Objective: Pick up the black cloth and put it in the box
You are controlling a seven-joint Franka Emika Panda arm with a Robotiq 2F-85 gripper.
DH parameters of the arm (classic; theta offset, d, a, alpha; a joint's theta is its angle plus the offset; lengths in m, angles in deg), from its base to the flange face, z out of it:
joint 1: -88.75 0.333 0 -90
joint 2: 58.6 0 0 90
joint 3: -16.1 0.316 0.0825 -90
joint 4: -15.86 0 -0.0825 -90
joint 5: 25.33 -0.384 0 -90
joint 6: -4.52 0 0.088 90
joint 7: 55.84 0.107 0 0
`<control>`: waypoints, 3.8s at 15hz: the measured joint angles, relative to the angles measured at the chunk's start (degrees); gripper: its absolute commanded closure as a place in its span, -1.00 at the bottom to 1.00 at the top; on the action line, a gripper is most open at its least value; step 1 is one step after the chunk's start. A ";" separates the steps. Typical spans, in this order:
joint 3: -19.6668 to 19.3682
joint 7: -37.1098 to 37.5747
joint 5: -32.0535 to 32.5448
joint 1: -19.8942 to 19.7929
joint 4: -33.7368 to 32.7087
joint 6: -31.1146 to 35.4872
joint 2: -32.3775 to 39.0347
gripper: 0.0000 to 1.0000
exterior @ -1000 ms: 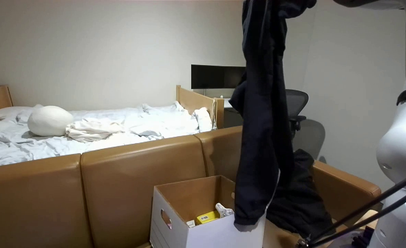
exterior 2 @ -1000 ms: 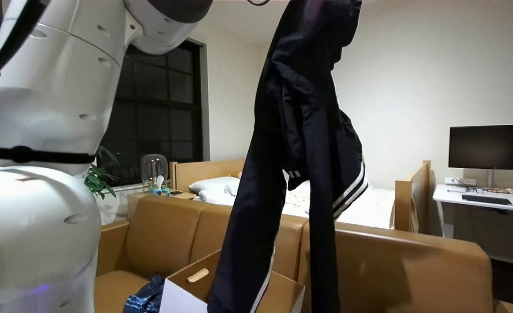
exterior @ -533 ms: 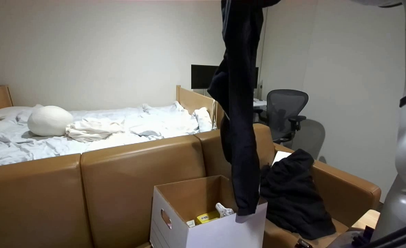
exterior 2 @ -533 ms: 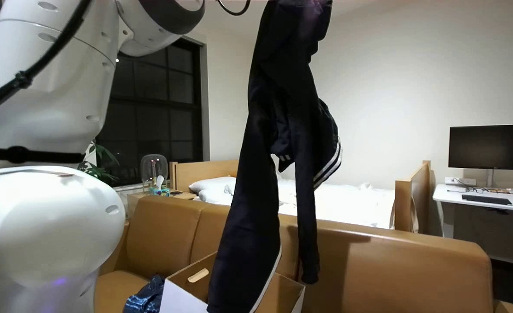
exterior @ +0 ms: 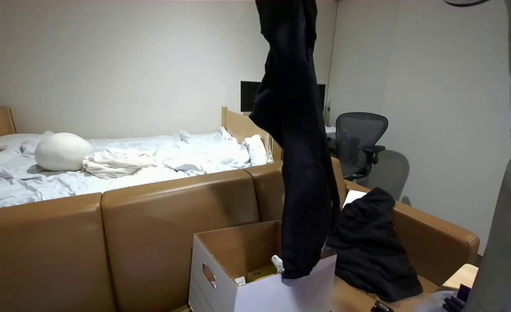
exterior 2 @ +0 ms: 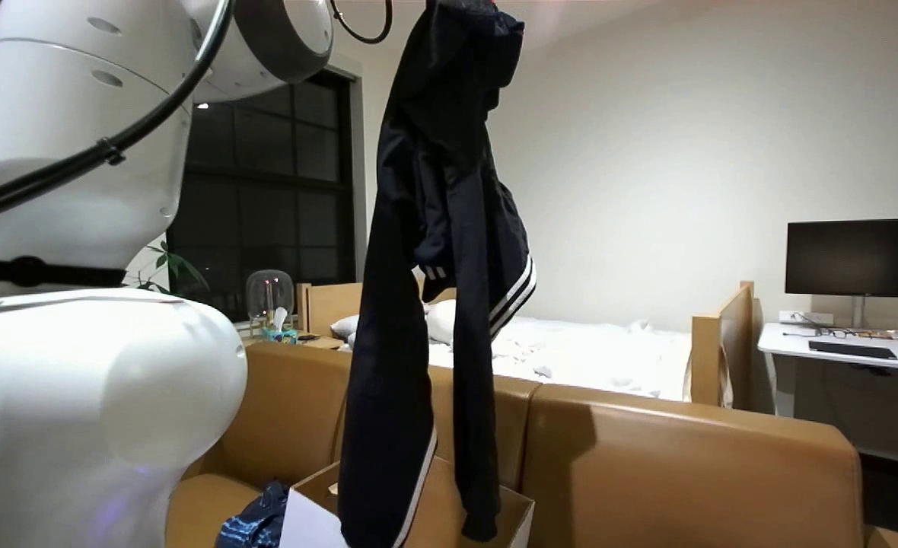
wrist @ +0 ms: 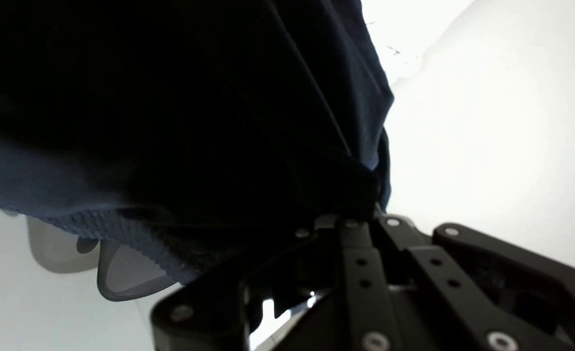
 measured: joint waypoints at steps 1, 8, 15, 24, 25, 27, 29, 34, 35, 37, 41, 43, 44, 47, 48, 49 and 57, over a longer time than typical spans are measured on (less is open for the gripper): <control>0.00 1.25 0.93 0.90 0.03 0.00 0.30 0.99; -1.69 13.74 2.31 -1.72 0.01 2.20 1.63 0.99; -2.89 21.03 0.53 -10.76 0.00 2.50 0.38 0.99; -2.89 17.77 -3.69 -16.58 0.62 2.69 5.02 0.99; -2.82 15.79 -3.62 -15.37 0.66 2.48 6.00 0.99; -2.16 12.50 -3.84 -13.55 0.74 1.43 8.14 0.99; -1.17 9.12 -4.48 -12.57 0.76 -0.38 10.17 0.99; 0.70 -0.82 -5.33 -10.25 0.78 -6.95 12.80 0.99; 0.99 -2.79 -5.57 -9.80 0.78 -8.50 13.06 0.99; 1.35 -6.89 -5.85 -9.05 0.80 -11.65 13.62 0.99; 1.71 -15.17 -6.08 -7.55 0.98 -17.78 15.03 0.99; 1.70 -19.27 -6.07 -6.76 1.41 -20.17 16.02 0.99; 1.72 -21.53 -6.07 -6.49 1.48 -21.18 16.63 0.99; 1.53 -27.52 -6.05 -6.40 1.47 -21.78 18.96 0.99; 1.51 -28.75 -6.06 -6.68 1.48 -21.26 20.16 0.99; 1.51 -29.85 -6.15 -7.00 1.48 -20.60 21.54 0.99; 2.99 -38.83 -12.03 -10.98 1.84 -24.75 36.24 0.99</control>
